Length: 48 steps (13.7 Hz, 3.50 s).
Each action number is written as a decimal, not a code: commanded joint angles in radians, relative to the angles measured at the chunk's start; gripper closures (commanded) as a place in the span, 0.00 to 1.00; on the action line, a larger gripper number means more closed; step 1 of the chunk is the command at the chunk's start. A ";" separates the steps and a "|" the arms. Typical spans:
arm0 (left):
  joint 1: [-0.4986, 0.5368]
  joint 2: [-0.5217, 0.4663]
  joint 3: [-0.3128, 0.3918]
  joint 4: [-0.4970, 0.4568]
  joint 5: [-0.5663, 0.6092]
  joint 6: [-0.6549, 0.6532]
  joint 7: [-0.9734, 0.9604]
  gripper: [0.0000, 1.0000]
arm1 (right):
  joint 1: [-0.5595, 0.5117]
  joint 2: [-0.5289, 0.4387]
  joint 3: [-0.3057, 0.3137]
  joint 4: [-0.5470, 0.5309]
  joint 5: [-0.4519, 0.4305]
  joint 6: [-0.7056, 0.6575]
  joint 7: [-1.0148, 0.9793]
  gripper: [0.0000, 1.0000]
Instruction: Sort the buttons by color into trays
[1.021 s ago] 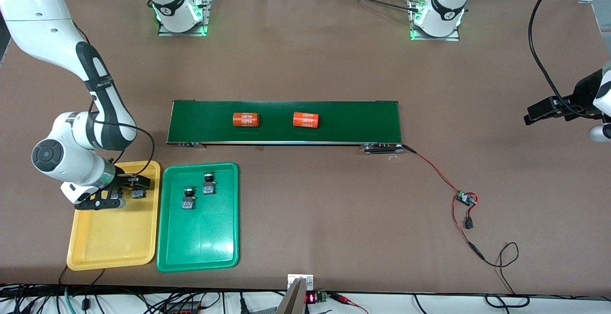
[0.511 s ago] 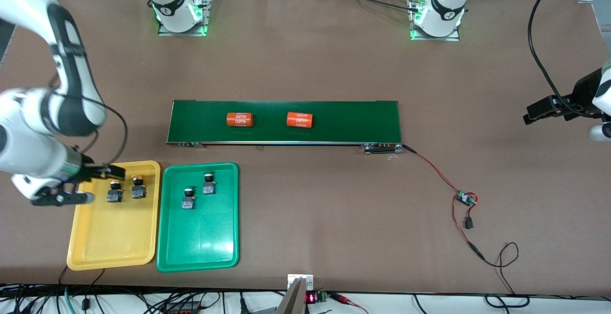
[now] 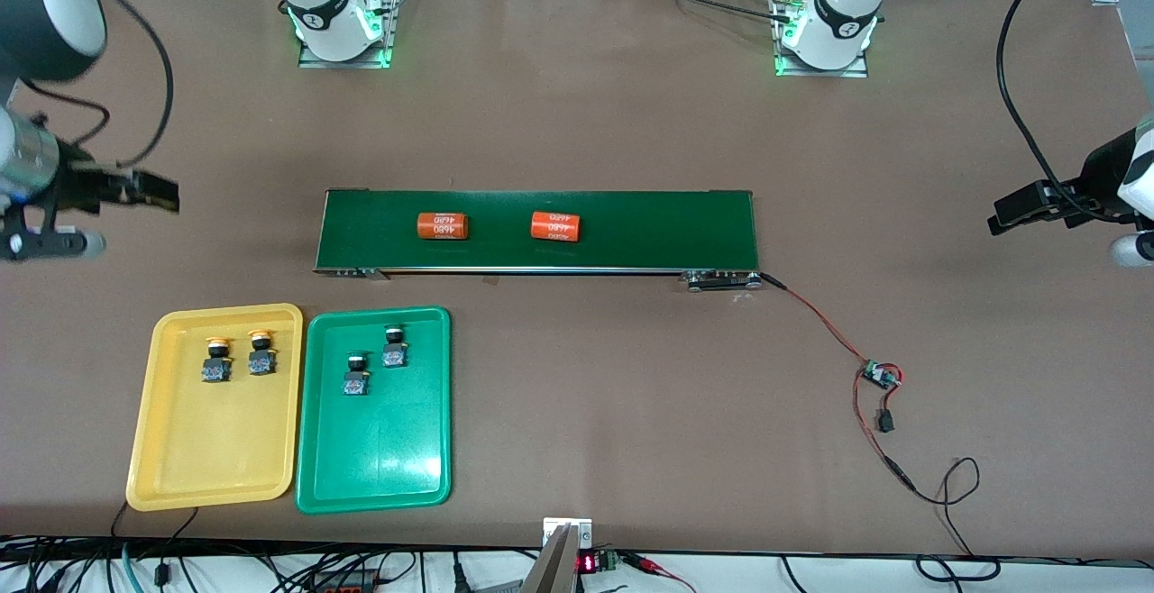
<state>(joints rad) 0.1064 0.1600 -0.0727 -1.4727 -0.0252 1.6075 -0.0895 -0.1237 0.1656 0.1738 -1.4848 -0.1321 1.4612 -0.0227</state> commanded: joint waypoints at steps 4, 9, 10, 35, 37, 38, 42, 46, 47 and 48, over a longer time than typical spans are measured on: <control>0.019 -0.022 -0.006 -0.025 0.021 0.005 0.019 0.00 | 0.007 -0.170 -0.003 -0.162 0.065 -0.012 0.004 0.00; 0.021 -0.020 -0.007 -0.025 0.021 0.005 0.019 0.00 | 0.058 -0.184 -0.002 -0.216 0.101 0.041 0.006 0.00; 0.019 -0.022 -0.009 -0.025 0.021 0.005 0.019 0.00 | 0.103 -0.182 -0.002 -0.218 0.100 0.053 0.007 0.00; 0.021 -0.040 -0.010 -0.023 0.022 -0.017 0.020 0.00 | 0.062 -0.141 -0.014 -0.141 0.095 0.048 0.067 0.00; 0.019 -0.042 -0.012 -0.023 0.022 -0.021 0.020 0.00 | 0.059 -0.140 -0.014 -0.140 0.095 0.047 0.060 0.00; 0.019 -0.042 -0.012 -0.023 0.022 -0.021 0.020 0.00 | 0.059 -0.140 -0.014 -0.140 0.095 0.045 0.060 0.00; 0.018 -0.051 -0.018 -0.024 0.022 -0.021 0.020 0.00 | 0.059 -0.136 -0.014 -0.137 0.103 0.047 0.073 0.00; 0.018 -0.051 -0.019 -0.025 0.022 -0.021 0.020 0.00 | 0.059 -0.130 -0.014 -0.137 0.106 0.063 0.075 0.00; 0.019 -0.051 -0.019 -0.025 0.022 -0.021 0.020 0.00 | 0.061 -0.124 -0.014 -0.135 0.109 0.076 0.075 0.00; 0.019 -0.051 -0.019 -0.025 0.022 -0.021 0.020 0.00 | 0.061 -0.123 -0.014 -0.135 0.118 0.093 0.075 0.00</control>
<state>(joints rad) 0.1196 0.1348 -0.0844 -1.4748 -0.0252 1.5917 -0.0888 -0.0546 0.0232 0.1516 -1.6478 -0.0368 1.5410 0.0406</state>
